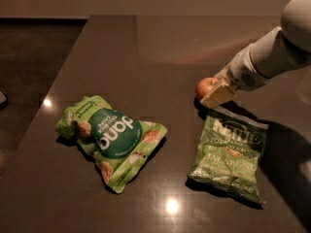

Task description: Move apple near green jalapeno chip bag

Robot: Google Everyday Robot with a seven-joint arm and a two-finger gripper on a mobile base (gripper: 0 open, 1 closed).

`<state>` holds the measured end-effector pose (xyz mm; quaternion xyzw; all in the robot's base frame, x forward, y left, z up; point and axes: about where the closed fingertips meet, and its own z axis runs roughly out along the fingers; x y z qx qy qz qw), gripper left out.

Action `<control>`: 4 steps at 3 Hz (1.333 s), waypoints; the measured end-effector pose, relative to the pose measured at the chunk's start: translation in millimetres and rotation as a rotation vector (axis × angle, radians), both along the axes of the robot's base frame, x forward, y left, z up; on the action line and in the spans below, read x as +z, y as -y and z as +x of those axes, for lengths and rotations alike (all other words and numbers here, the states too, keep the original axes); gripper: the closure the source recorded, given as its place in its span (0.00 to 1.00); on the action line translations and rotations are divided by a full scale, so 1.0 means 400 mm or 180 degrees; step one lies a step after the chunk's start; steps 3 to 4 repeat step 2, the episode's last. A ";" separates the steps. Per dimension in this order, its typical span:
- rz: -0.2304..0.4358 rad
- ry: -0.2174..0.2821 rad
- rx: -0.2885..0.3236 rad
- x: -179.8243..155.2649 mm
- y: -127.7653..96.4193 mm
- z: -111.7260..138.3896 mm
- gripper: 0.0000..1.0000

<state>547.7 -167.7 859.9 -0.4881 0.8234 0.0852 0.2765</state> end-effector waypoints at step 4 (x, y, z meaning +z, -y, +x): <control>-0.0004 0.0000 0.0012 0.001 -0.006 -0.001 0.00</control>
Offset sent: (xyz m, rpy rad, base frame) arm -0.0003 0.0013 0.0003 -0.0007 0.0000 0.0022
